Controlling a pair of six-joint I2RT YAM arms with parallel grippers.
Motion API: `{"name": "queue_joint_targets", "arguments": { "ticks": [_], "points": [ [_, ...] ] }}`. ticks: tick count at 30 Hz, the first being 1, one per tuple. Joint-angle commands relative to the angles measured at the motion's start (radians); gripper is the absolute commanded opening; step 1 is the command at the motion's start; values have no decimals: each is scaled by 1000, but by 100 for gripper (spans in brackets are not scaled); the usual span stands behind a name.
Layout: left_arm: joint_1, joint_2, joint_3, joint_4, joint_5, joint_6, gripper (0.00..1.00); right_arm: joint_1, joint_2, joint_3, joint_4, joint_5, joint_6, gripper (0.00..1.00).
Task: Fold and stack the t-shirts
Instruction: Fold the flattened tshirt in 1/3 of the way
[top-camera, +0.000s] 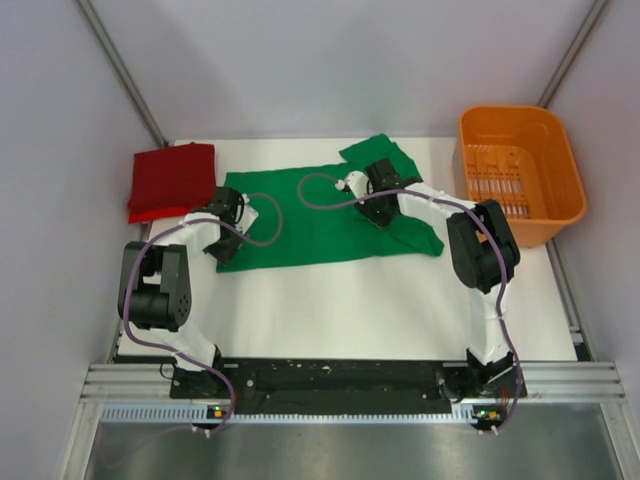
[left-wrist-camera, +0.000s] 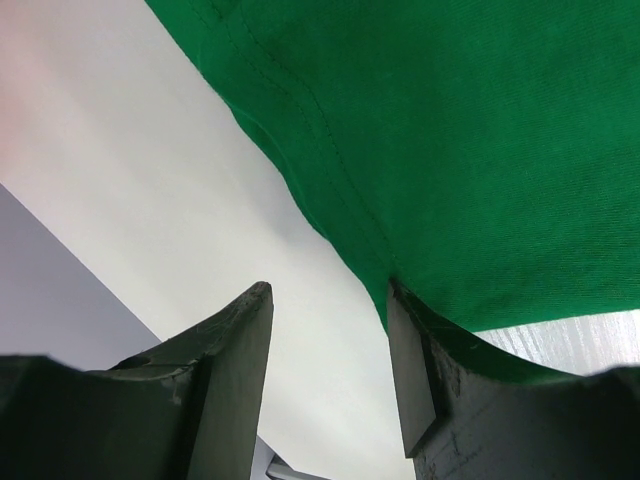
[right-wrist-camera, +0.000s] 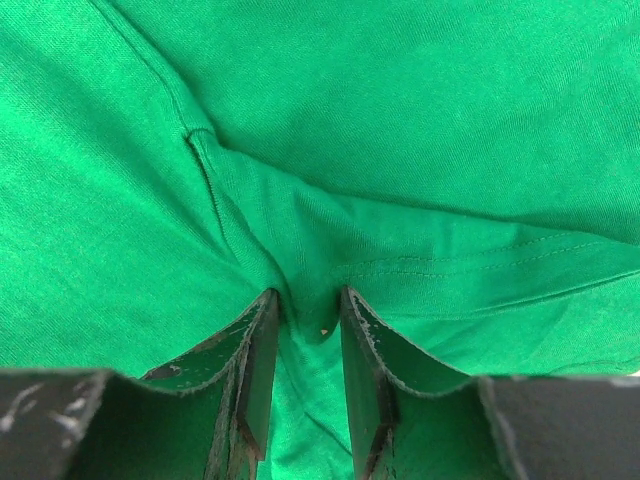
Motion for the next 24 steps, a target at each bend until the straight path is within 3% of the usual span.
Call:
{"name": "queue_joint_targets", "arguments": {
  "ticks": [1,9,24],
  "points": [
    [2,-13,-12,27,-7,6,54,-2,-33,53,20,-28,6,32],
    [3,-8,-24,30,-6,11,54,-25,-86,45,45,-89,50,43],
    [2,-4,-27,31,-9,16,55,-48,-66,9,63,-95,52,37]
  ]
}}
